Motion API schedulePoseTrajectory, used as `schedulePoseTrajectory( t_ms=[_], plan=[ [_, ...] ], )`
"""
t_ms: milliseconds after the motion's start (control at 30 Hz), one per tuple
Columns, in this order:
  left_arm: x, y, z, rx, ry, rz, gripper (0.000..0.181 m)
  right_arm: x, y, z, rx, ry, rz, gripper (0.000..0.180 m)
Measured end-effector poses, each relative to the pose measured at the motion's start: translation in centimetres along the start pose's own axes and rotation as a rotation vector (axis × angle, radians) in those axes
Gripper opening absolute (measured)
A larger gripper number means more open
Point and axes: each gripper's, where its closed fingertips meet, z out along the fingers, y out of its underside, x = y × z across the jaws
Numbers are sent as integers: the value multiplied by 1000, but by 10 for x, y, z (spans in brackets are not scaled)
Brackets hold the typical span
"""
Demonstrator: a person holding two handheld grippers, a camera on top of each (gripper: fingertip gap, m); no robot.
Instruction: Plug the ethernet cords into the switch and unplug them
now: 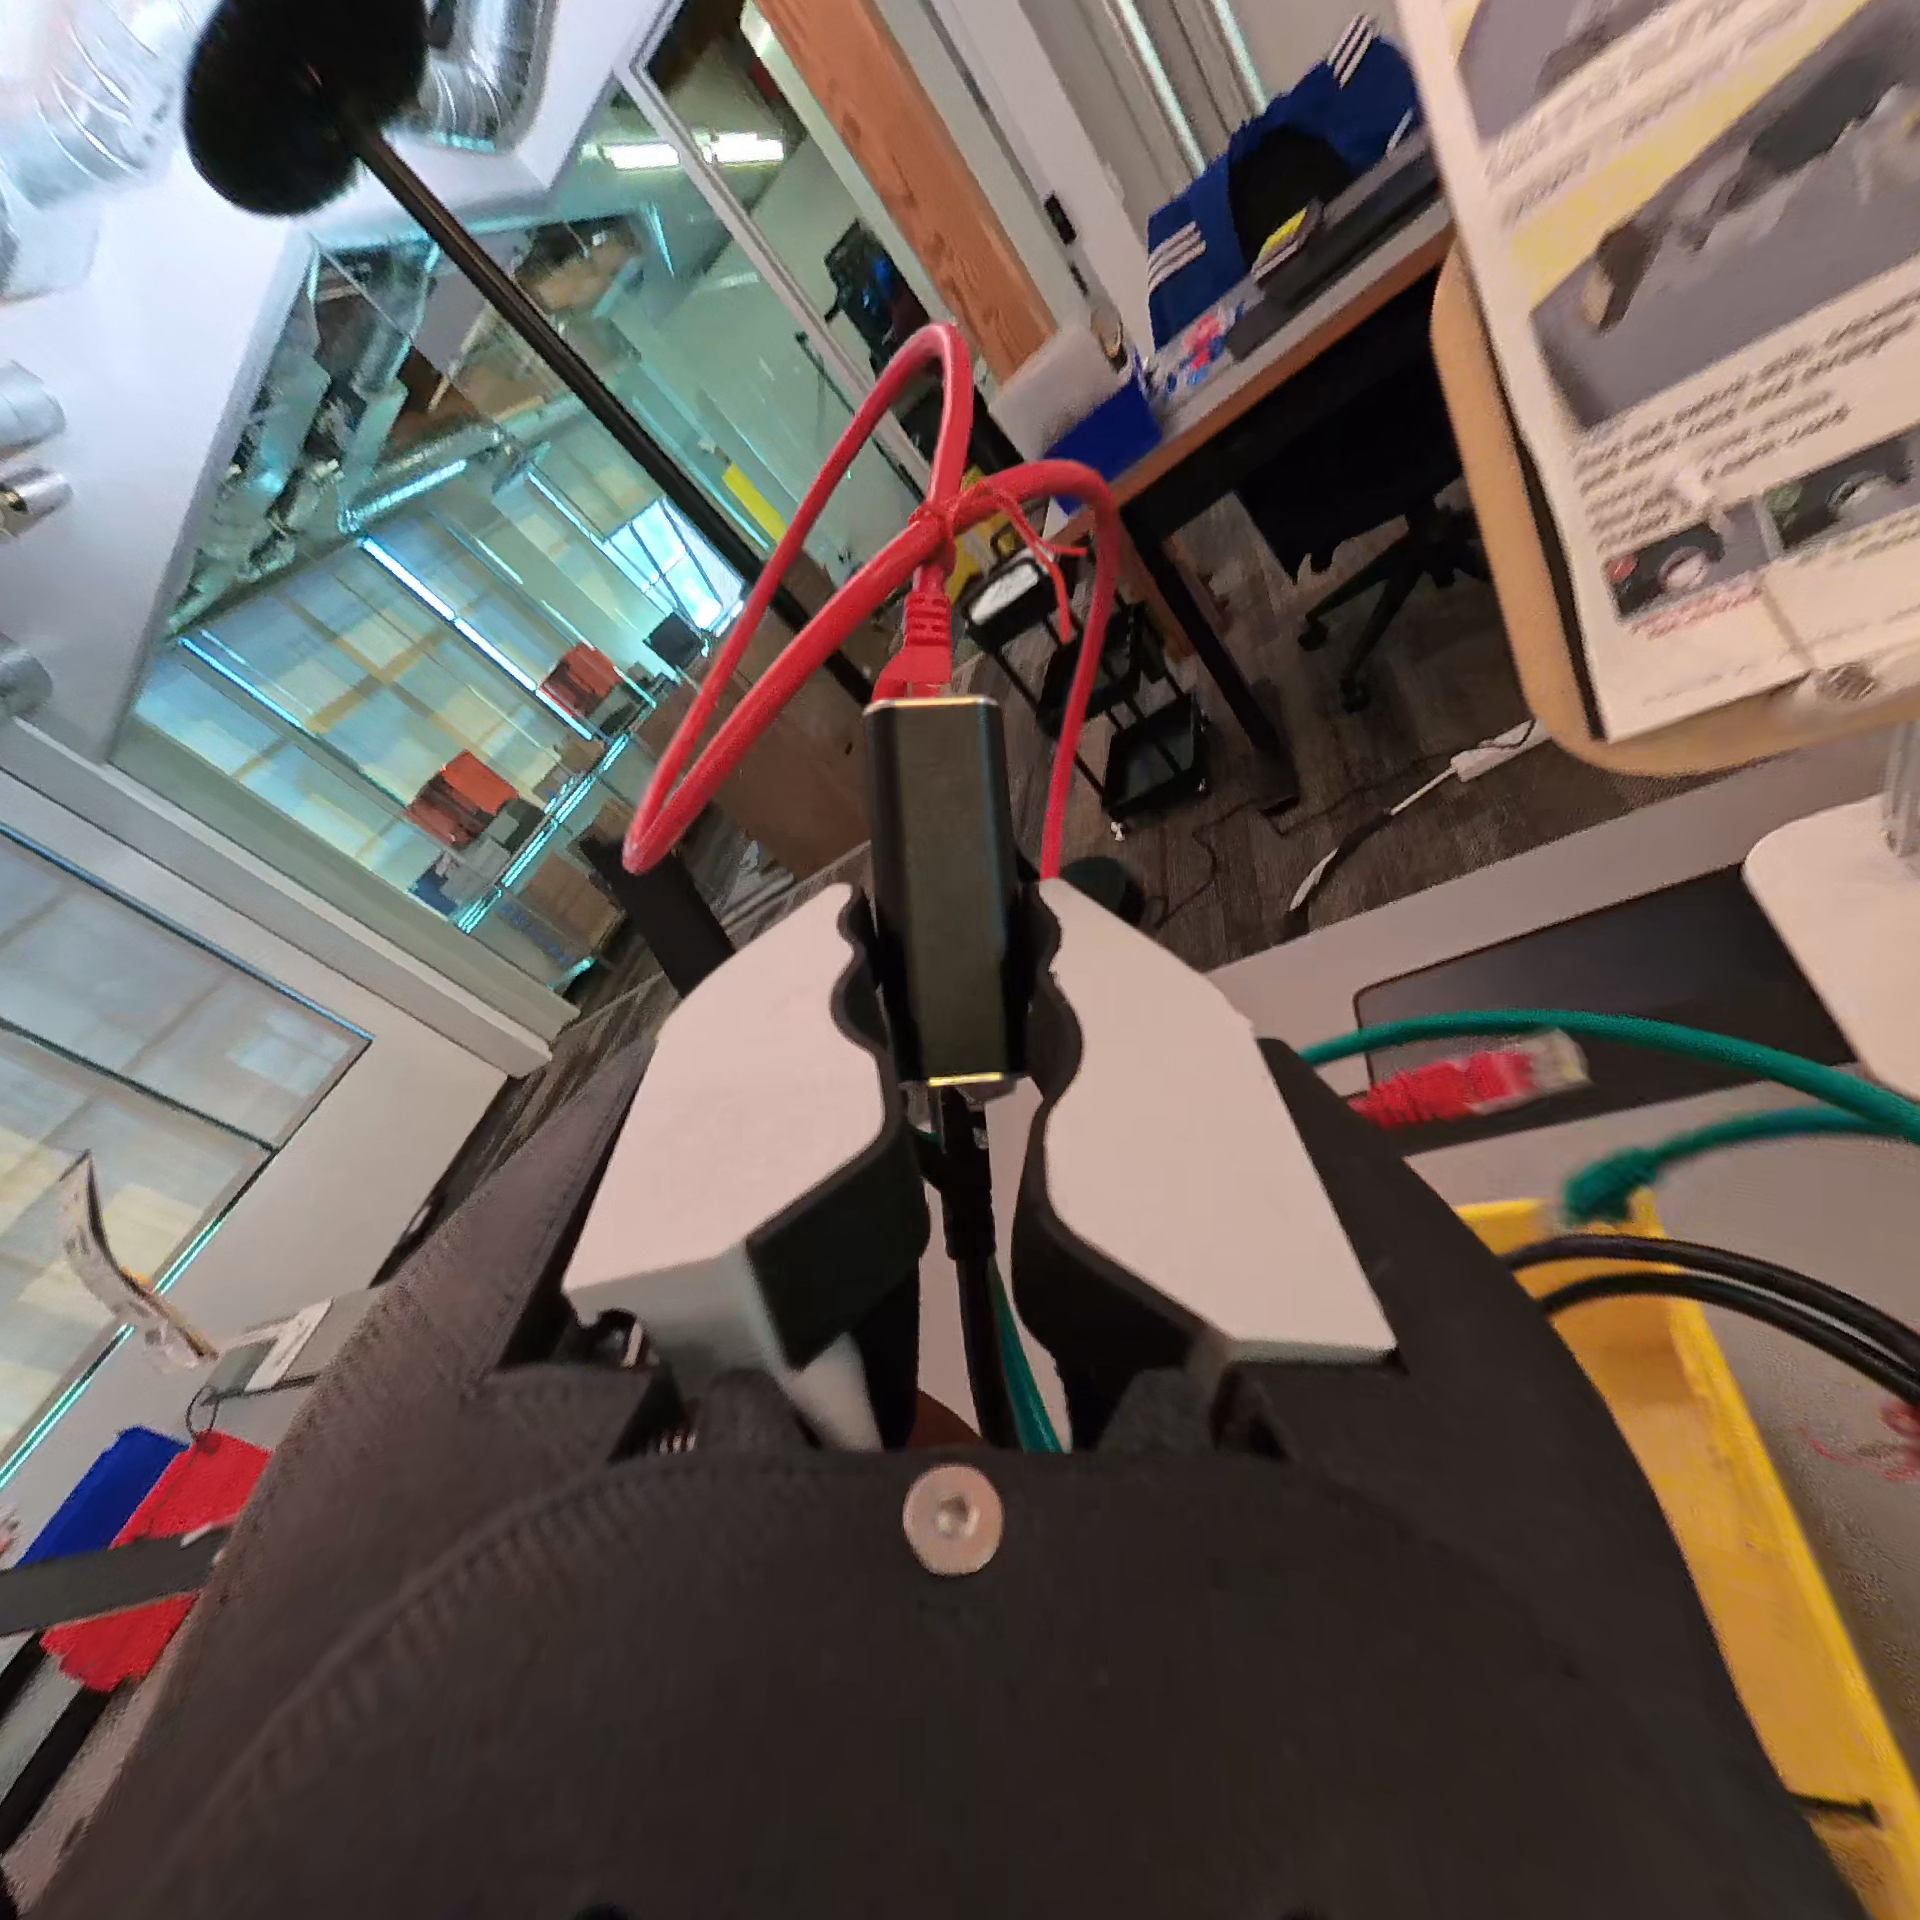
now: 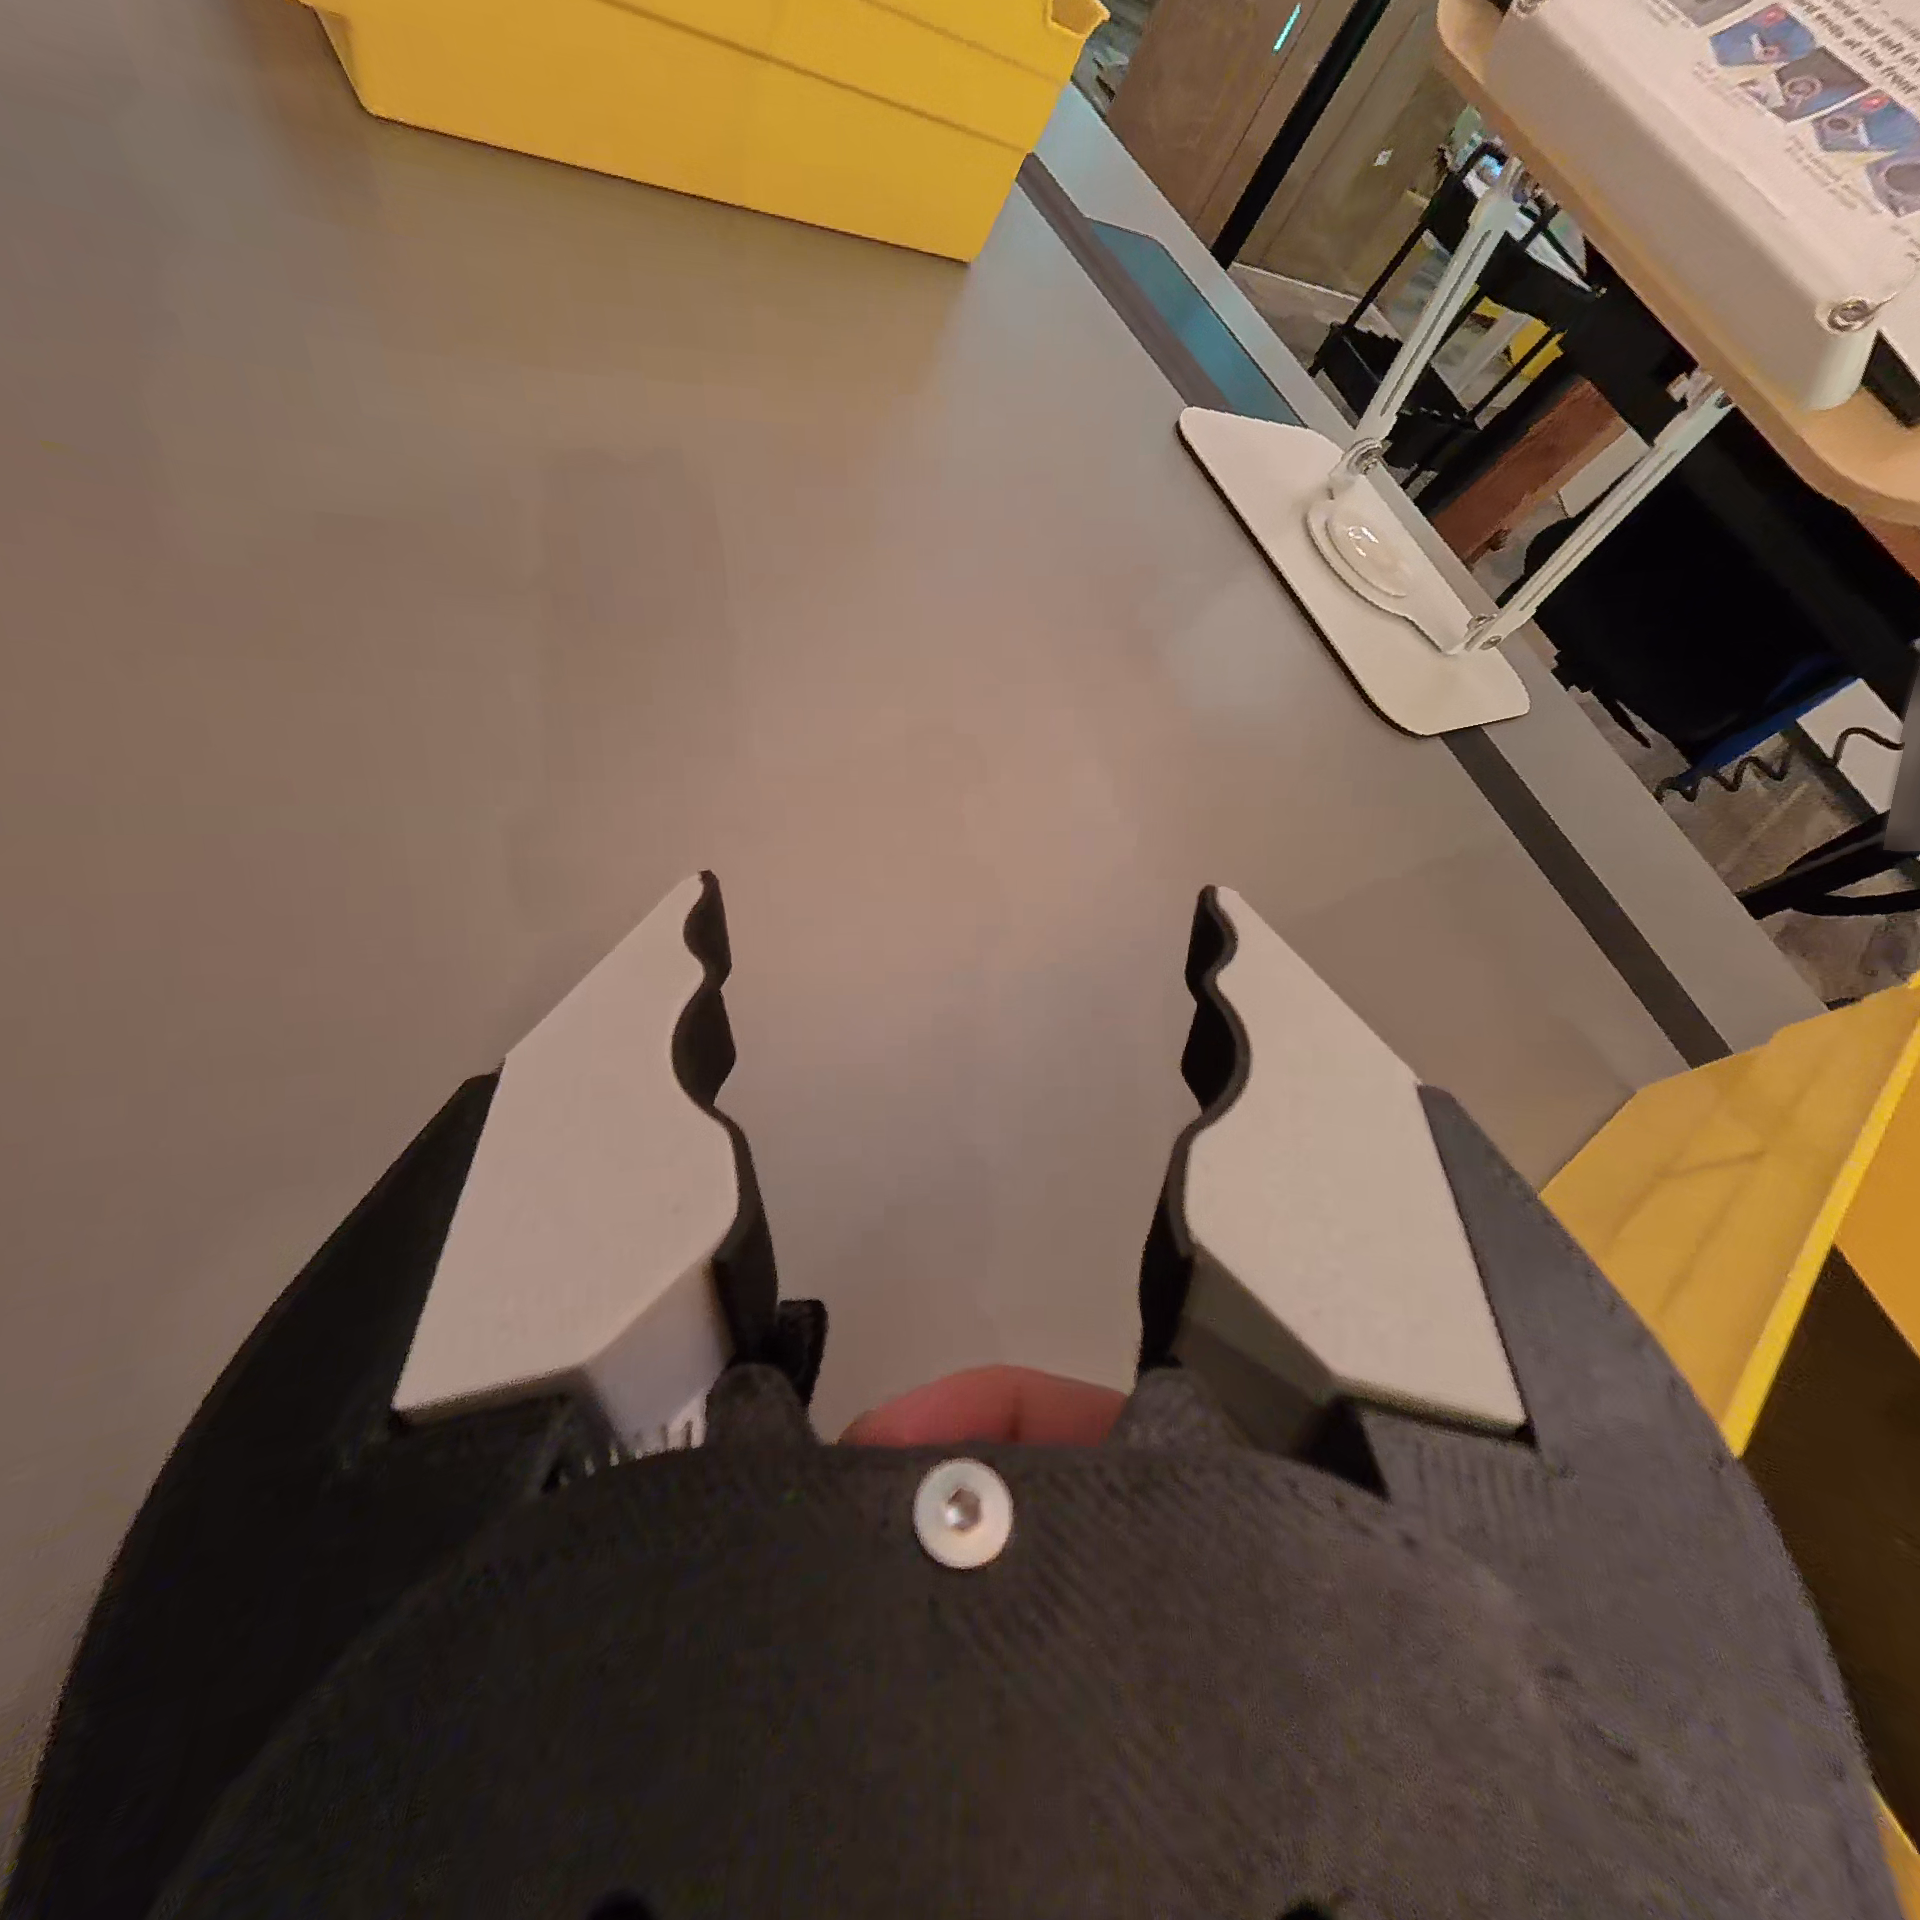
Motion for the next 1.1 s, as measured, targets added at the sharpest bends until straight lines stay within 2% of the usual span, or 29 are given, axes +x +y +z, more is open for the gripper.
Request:
schedulePoseTrajectory(
  t_ms=[300,767,933,1100],
  plan=[
    [2,-82,-47,155,32,36,21,6,9,2,-22,38,-32,86],
    [10,-175,-139,383,83,74,20,9,9,3,-14,55,-47,85],
    [35,-188,-167,421,191,64,20,11,4,1,-1,60,-49,85],
    [74,-182,-181,413,265,110,21,12,0,-1,17,64,-42,85]
  ],
)
